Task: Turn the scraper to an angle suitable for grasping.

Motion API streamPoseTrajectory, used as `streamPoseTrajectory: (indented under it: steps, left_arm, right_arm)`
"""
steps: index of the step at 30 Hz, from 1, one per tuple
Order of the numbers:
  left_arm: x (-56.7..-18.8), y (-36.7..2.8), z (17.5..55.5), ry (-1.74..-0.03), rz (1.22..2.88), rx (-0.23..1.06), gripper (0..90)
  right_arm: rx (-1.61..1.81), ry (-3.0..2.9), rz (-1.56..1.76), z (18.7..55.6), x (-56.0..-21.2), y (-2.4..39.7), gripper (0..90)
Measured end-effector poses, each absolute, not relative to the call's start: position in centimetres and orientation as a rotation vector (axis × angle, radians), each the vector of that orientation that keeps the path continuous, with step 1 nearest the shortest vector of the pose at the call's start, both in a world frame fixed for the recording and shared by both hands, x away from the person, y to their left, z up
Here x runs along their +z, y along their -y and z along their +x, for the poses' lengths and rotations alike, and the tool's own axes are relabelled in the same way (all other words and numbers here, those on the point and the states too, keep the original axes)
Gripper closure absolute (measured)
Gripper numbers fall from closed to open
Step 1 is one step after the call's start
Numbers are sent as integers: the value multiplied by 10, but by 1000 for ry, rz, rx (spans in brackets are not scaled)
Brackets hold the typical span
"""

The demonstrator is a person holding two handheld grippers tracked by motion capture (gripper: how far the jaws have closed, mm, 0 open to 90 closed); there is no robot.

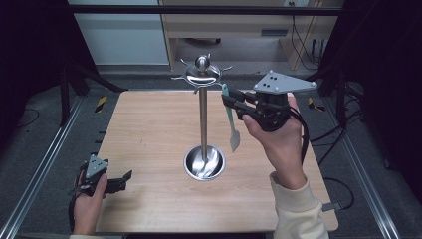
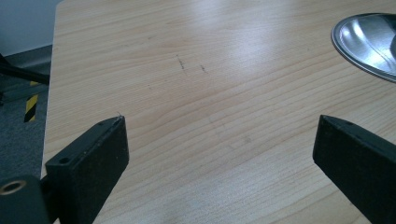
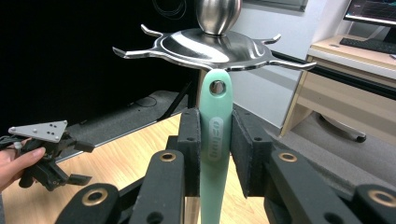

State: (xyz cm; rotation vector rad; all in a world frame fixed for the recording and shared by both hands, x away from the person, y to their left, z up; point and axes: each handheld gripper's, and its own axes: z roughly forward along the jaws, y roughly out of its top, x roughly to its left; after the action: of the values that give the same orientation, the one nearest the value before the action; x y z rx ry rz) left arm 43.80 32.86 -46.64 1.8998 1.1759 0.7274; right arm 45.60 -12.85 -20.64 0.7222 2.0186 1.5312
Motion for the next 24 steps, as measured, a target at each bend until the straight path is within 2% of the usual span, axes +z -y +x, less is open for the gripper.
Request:
streamPoseTrajectory:
  steps: [24]
  left_arm:
    - [-467, -327, 438, -1168, 1914, 716, 34]
  right_arm:
    - [1568, -1972, 740, 460, -212, 122, 741]
